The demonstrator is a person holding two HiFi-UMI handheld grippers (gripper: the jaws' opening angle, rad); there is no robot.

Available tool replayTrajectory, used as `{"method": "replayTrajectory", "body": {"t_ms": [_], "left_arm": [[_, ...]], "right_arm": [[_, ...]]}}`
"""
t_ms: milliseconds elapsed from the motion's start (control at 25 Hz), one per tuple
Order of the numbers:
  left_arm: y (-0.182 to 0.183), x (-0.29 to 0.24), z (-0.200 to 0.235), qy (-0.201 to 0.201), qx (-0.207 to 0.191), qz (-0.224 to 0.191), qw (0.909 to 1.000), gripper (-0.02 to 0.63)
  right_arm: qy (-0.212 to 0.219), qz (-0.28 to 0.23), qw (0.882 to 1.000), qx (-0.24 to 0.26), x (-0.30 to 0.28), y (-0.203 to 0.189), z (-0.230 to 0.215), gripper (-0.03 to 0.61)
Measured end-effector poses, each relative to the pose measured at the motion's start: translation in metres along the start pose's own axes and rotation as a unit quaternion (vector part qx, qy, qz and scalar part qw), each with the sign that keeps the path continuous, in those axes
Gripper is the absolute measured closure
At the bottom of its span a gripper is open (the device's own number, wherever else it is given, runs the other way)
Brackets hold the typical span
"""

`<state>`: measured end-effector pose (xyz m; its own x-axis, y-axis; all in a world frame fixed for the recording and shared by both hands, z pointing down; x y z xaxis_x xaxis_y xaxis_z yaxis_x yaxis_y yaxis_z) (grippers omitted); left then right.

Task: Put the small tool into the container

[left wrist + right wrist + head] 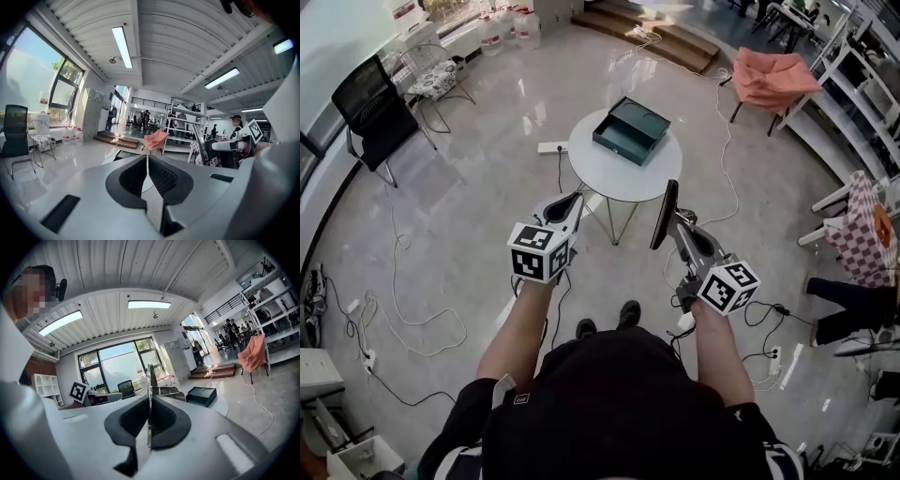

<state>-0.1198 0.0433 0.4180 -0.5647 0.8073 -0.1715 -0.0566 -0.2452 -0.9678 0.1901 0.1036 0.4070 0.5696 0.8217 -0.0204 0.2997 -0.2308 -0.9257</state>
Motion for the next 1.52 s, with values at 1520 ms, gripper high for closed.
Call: {"method": "replayTrajectory", "body": {"t_ms": [1520], "left_arm": [[0.032,-0.282,0.173,0.060,0.043,0.064,0.9952,0.595]], "right_arm": [[0.003,0.132,0.989,-0.072,-0.293,-0.008,-0.255,0.566]]}}
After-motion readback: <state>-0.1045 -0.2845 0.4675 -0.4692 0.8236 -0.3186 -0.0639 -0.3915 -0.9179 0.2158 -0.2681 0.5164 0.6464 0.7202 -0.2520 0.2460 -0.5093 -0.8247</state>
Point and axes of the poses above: the fingertips, and each gripper's own axes: x backward along the fingers, z to its left, y out of its top, the point moved 9 cm from there along x, backward along the fingers, and after that the axes turned 6 degrees about -z, right-handed, at the moved point
